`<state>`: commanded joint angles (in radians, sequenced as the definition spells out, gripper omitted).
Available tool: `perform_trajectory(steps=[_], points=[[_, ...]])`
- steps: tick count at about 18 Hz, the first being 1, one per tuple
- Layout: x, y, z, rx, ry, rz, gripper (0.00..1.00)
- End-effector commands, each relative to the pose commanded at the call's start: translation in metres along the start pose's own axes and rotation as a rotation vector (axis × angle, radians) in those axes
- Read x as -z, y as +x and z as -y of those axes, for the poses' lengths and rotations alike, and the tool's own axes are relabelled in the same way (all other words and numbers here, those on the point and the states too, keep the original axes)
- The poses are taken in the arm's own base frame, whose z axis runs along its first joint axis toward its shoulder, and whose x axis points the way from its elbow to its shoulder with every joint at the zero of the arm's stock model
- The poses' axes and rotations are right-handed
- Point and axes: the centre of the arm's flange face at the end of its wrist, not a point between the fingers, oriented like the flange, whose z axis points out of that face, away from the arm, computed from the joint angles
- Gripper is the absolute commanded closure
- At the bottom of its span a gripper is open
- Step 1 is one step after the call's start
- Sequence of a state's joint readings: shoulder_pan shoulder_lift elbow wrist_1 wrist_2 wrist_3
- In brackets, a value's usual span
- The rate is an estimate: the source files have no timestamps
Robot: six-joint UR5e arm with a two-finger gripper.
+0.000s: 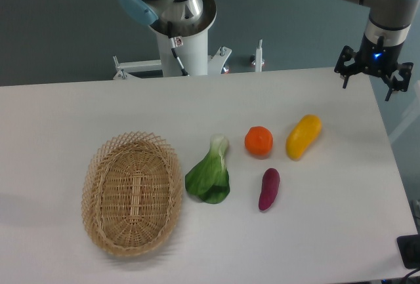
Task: Pick up the mango from the table
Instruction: 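Move the open gripper down over the yellow mango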
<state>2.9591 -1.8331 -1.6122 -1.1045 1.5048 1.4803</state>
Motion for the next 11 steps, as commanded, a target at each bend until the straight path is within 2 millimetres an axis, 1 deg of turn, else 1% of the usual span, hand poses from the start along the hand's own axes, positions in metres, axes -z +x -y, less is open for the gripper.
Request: perform_trajectory(steps=[1, 3, 6, 9, 11], points=[[-0.004, 0.003, 0.001, -0.003, 0.0, -0.008, 0.0], [-0.002, 0.0, 0.001, -0.006, 0.005, 0.021, 0.0], [-0.021, 0.008, 0.003, -0.014, 0.002, 0.01, 0.0], [-0.039, 0.017, 0.0, -0.009, -0.008, -0.003, 0.0], [-0.053, 0.028, -0.001, -0.005, -0.009, -0.033, 0.0]])
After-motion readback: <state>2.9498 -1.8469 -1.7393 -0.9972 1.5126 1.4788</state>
